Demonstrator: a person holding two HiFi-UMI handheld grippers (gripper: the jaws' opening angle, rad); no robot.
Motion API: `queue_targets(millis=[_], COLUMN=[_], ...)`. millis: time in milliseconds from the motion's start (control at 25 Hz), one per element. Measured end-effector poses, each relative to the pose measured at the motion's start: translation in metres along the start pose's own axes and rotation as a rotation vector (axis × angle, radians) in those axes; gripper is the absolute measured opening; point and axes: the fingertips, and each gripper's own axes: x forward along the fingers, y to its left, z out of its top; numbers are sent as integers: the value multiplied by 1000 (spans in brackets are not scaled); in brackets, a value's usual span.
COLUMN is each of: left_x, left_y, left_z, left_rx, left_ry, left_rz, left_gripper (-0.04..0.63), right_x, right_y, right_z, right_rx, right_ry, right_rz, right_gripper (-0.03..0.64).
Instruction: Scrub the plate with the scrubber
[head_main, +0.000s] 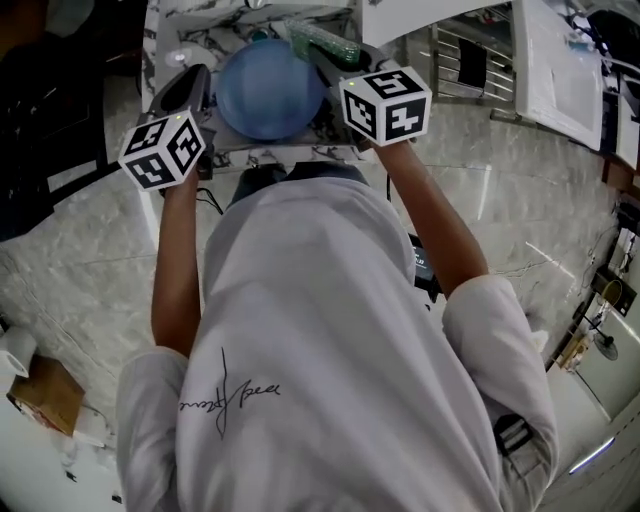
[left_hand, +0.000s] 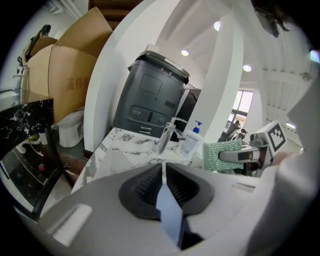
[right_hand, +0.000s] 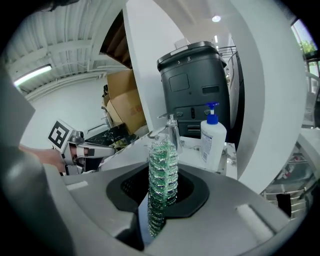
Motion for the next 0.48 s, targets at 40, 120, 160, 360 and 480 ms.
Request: queue_targets(millis=[40,120,160,360,480], left_x=[-5,-17,-23,-51,-69], left_y=[-3,-10,-14,-32,-45], left_z=[6,17,23,48,59], left_rx=[2,13,21,74,94], left_ry=[-18,-55,-74,-146,-187], left_rz=[-2,-4,-4,-20,-42], left_gripper=[75,65,57,54,54], right_x=[-6,-17,-23,-52,-68], right_y=[2,6,9,23,33], right_z=[4,13,18,44,54], right_rx=[-6,-20,-25,-31,-27], right_ry=[-18,-55,-73,-157,-191], right_rz=[-6,-14,-15,-19,-8], right_gripper=[66,66,66,64,64])
